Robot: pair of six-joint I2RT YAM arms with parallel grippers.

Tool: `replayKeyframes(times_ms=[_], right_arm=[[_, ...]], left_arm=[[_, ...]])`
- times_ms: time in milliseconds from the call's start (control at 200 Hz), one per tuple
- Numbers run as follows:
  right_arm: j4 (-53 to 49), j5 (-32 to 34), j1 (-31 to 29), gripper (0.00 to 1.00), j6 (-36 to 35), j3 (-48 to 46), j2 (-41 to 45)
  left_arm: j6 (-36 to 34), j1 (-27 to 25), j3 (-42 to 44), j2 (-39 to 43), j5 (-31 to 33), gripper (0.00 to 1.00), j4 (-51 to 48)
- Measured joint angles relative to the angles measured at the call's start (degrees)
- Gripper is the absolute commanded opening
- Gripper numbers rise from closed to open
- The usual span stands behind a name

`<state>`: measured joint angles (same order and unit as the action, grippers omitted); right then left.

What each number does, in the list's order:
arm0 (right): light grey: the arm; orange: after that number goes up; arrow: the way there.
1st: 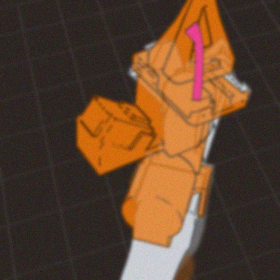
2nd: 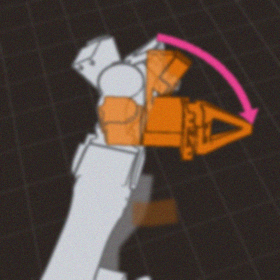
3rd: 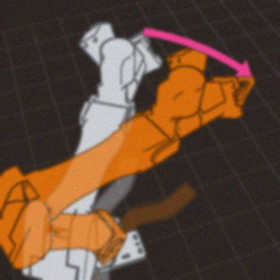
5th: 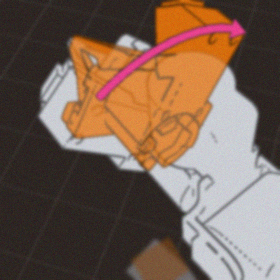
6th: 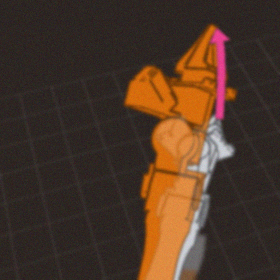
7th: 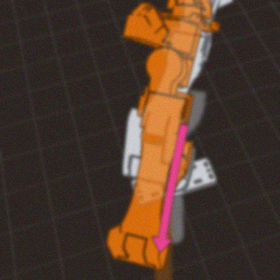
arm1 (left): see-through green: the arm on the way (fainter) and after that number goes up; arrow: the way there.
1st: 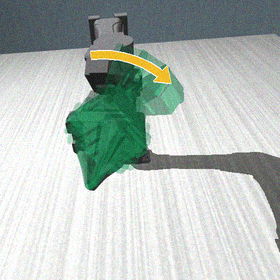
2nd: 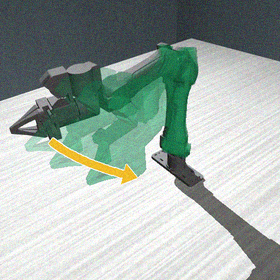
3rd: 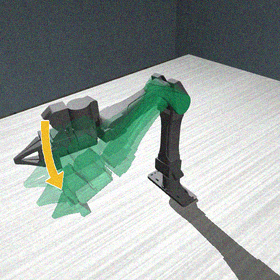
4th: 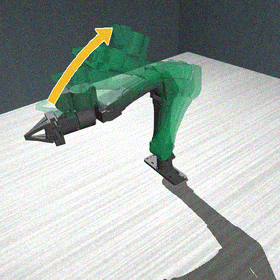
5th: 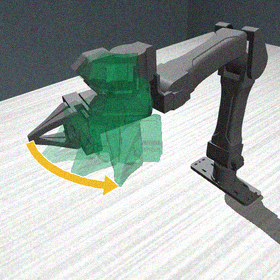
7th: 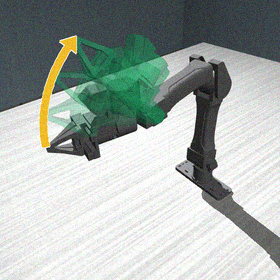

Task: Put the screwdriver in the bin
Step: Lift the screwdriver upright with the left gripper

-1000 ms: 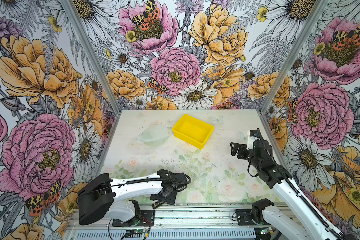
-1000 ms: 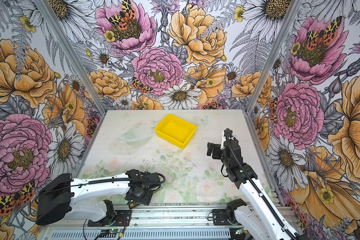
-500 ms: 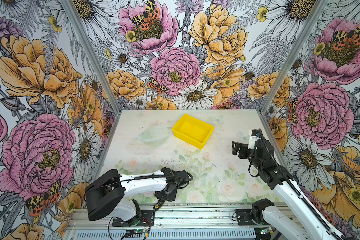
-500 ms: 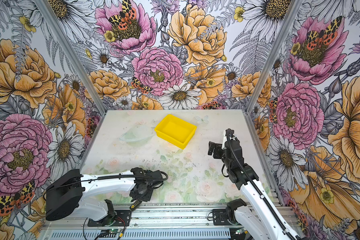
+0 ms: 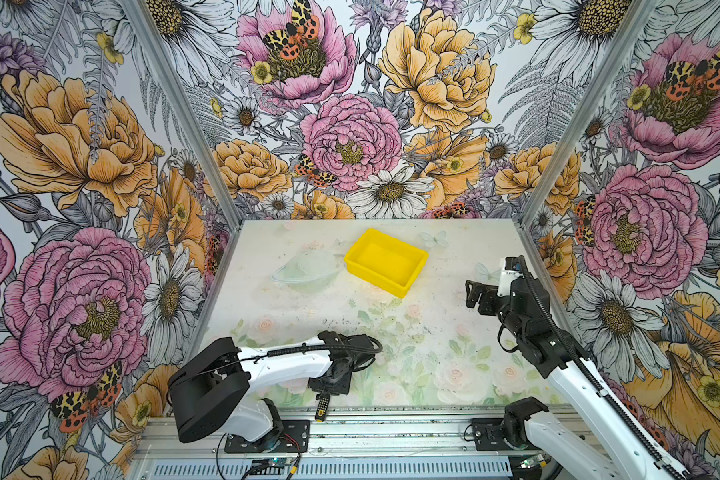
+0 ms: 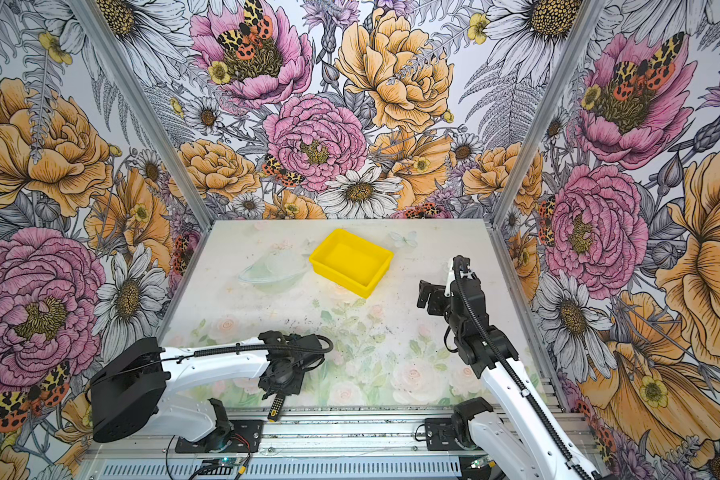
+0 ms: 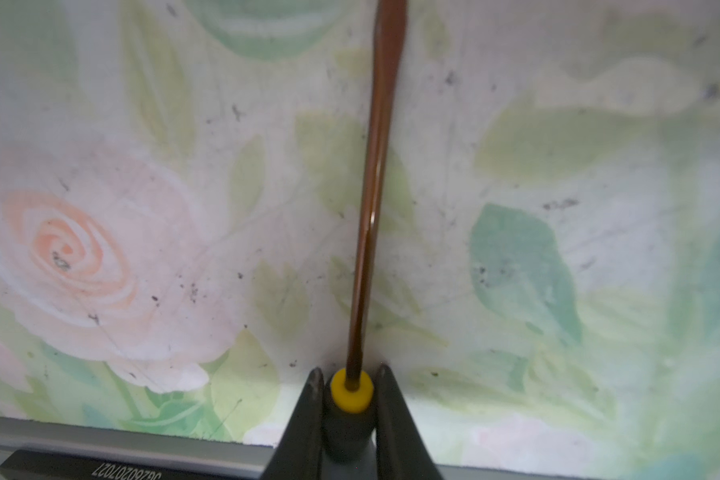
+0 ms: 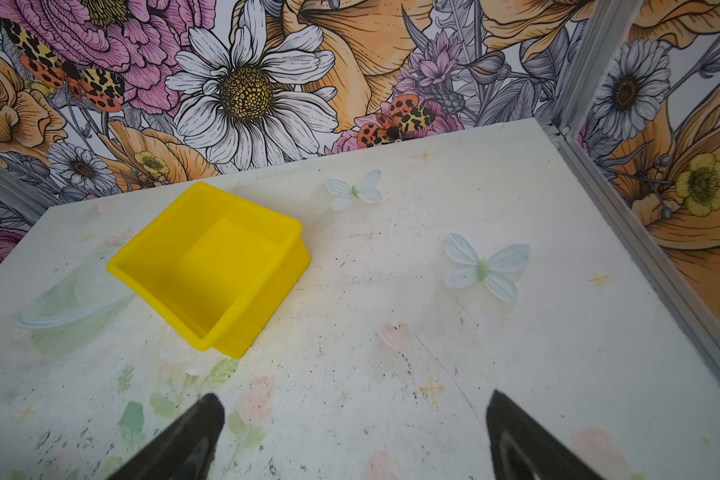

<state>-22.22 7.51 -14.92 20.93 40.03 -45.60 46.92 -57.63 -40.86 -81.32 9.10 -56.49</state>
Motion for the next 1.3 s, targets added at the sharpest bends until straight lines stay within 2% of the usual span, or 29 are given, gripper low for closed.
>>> replayKeyframes(times_ms=[160, 465, 681, 866, 1106, 1301], right_arm=[[-0.35, -0.04, 0.00, 0.99, 0.02, -0.02, 1.51], [-0.96, -1.27, 0.00, 1.00, 0.02, -1.01, 5.68], [-2.03, -2.93, 0.00, 0.99, 0.02, -1.36, 6.23], [-2.43, -3.34, 0.00, 1.00, 0.02, -1.36, 6.23], [-2.38, -3.19, 0.00, 1.00, 0.02, -1.27, 5.22], [-2.27, -2.62, 0.00, 1.00, 0.07, 0.24, 0.26]], left_arm=[[-0.33, 0.46, 0.00, 0.79, 2.14, 0.00, 1.31], [3.78, 0.74, -0.98, 10.12, 3.13, 0.00, 2.40], [6.73, 2.80, -3.32, 16.09, 3.80, 0.00, 2.36], [7.19, 4.96, -6.97, 17.20, 4.81, 0.00, 2.40], [3.74, 12.72, -15.41, 14.47, 4.24, 0.00, 2.47], [-2.84, 21.99, -24.76, 7.15, -0.98, 0.00, 4.11]])
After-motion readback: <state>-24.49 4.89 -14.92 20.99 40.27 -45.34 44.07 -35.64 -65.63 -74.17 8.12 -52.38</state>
